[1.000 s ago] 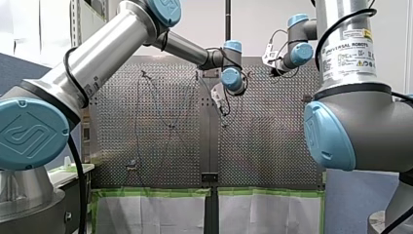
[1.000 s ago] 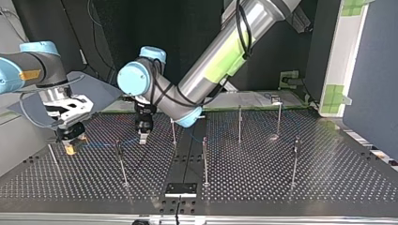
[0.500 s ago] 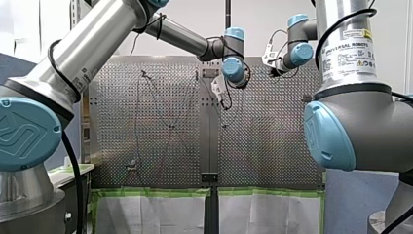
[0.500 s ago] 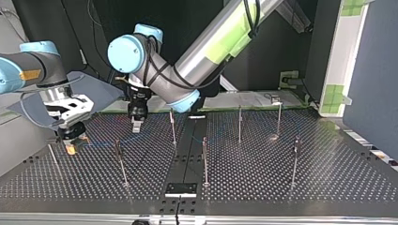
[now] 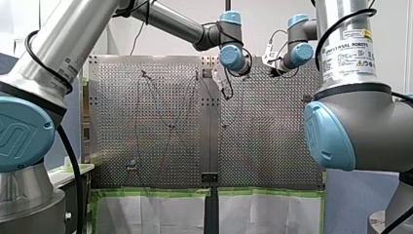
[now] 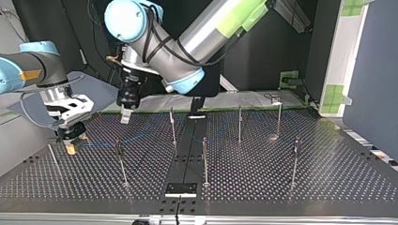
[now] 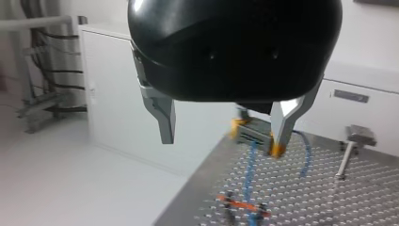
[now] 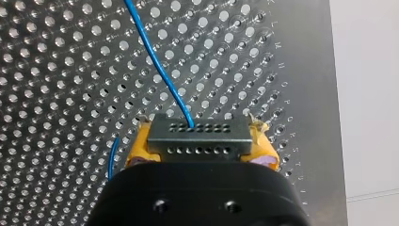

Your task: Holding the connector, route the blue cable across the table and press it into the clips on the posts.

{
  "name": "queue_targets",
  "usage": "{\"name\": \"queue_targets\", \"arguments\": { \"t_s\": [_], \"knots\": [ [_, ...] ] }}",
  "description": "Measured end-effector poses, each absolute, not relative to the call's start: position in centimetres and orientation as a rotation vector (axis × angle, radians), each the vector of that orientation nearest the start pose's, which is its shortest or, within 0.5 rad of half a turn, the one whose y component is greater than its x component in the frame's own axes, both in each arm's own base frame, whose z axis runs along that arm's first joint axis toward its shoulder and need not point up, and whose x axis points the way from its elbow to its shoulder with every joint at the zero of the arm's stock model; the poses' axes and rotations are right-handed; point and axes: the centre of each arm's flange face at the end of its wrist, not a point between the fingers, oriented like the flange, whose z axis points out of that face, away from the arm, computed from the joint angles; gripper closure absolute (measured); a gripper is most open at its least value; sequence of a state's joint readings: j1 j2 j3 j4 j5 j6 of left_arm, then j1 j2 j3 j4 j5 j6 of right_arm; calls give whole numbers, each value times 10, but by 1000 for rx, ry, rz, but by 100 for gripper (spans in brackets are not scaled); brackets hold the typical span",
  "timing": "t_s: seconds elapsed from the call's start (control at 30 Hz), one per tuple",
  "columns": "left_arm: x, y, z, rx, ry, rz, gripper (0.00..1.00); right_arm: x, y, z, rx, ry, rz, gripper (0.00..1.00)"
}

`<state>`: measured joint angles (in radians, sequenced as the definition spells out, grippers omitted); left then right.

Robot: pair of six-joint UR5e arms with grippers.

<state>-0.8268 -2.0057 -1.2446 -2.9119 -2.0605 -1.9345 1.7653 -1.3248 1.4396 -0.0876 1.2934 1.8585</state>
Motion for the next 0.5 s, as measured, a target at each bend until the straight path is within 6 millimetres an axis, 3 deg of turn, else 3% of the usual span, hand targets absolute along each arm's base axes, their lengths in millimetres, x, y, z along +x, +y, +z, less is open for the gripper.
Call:
{"name": "queue_targets", "arguments": {
  "t_s": [0.5],
  "knots": [
    [376,-499,451,-241,1363,-625,0,277,-541,427,1498,-1224,1737,100]
  ]
}}
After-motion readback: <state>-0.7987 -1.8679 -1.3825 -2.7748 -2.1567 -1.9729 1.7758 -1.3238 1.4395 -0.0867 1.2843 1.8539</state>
